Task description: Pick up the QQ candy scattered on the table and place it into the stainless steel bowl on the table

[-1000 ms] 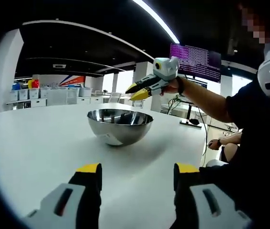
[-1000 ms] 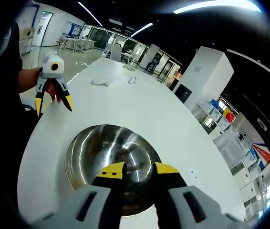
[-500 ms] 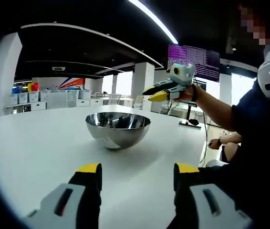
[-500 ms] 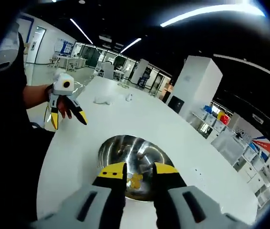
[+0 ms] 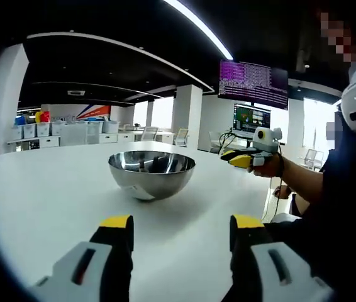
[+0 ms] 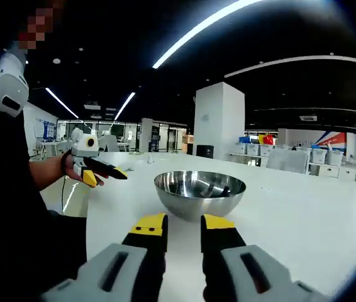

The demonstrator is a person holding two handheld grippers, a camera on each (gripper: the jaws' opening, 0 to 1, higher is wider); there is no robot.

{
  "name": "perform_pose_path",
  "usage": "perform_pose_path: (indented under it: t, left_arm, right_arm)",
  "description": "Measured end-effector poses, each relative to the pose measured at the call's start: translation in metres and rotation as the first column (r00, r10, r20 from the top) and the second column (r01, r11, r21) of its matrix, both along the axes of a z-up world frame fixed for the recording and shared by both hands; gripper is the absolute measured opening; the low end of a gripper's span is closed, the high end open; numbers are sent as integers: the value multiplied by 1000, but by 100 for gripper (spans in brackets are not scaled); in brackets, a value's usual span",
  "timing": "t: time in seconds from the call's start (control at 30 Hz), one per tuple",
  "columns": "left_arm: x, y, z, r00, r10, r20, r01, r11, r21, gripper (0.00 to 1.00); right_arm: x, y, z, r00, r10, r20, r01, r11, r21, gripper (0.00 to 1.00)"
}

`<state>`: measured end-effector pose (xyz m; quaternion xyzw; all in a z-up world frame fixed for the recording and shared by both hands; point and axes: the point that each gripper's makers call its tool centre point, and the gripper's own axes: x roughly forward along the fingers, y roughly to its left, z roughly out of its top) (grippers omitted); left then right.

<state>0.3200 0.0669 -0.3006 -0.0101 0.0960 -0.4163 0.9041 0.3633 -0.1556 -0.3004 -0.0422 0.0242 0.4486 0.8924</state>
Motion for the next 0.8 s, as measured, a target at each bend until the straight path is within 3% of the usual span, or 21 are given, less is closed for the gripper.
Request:
perform_pose_path:
  t: [0.23, 0.4, 0.6, 0.7, 0.8]
  left_arm:
    - [-5, -4, 0, 1000, -2, 1, 2, 1000, 3, 62]
    - [3, -2, -3, 1000, -7, -2, 7, 1000, 0, 62]
    - [36, 4, -5, 999, -3, 35, 3, 1000, 7, 64]
    - [56, 1, 4, 997, -54, 59, 56, 998, -39, 69]
    - [75, -3, -2, 993, -103, 64, 104, 995, -6, 74]
  right_arm:
    - [-3, -6, -17, 999, -8, -35, 8, 1000, 2, 23]
    - [9, 0, -19, 999, 22, -37, -23, 1000, -7, 26]
    - [46, 10, -20, 997, 57, -42, -58, 998, -26, 28]
    - [63, 19, -16, 994, 101, -41, -102, 994, -25, 33]
    - [82, 28, -22, 986, 155, -56, -158, 985, -67, 42]
